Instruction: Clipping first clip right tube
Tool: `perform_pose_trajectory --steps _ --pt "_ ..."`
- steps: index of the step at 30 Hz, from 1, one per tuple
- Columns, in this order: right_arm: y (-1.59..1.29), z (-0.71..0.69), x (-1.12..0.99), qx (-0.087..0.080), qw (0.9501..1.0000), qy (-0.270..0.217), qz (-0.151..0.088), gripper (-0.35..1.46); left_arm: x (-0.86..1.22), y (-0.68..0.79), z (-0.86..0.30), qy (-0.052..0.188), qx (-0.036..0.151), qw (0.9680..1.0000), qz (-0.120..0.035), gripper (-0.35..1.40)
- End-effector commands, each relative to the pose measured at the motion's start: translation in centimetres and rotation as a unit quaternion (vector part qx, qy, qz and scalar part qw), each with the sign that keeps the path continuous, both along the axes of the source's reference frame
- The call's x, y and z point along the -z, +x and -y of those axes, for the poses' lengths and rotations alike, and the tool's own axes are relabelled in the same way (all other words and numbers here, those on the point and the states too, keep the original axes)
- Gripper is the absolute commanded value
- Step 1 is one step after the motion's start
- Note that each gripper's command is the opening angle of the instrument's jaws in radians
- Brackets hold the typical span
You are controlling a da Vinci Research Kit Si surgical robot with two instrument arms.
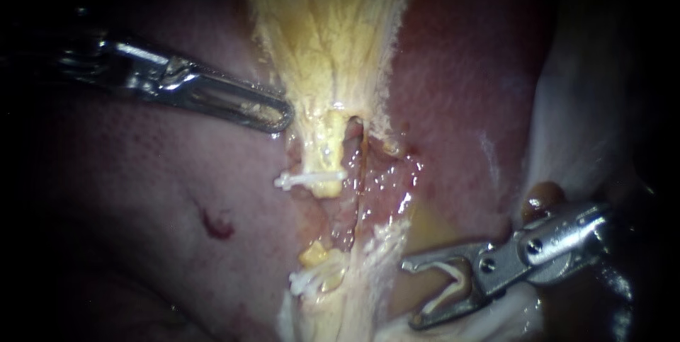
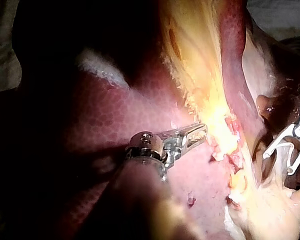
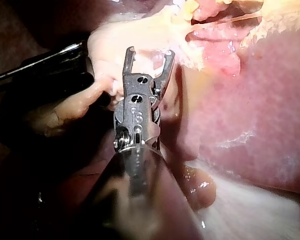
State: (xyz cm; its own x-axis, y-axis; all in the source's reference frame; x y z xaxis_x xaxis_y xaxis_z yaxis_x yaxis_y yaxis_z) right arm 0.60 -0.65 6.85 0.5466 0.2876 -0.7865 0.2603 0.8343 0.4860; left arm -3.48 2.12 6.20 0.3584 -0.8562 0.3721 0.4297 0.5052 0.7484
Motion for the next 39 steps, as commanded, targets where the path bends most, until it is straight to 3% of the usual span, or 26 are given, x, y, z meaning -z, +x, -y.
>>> perform_pose_trajectory --steps 1,7,14,22,39 --pt "0.00 0.00 0.00 0.000 1.0000 0.000 0.000 0.50 0.01 0.01 0.00 0.000 0.000 1.0000 0.000 -0.35" --pt "0.00 0.00 0.00 0.000 1.0000 0.000 0.000 0.50 0.11 0.11 -0.08 0.003 -0.002 1.0000 0.003 -0.35" --pt "0.00 0.00 0.00 0.000 1.0000 0.000 0.000 0.50 0.41 0.34 -0.30 0.001 0.012 0.9999 -0.007 -0.35" --pt "0.00 -0.01 -0.01 0.000 1.0000 0.000 0.000 0.50 0.62 0.51 -0.44 -0.001 0.026 0.9996 -0.007 -0.35" --pt "0.08 -0.09 0.02 -0.007 0.9999 0.009 -0.001 0.50 0.64 0.57 -0.44 -0.004 0.027 0.9996 -0.007 -0.35"
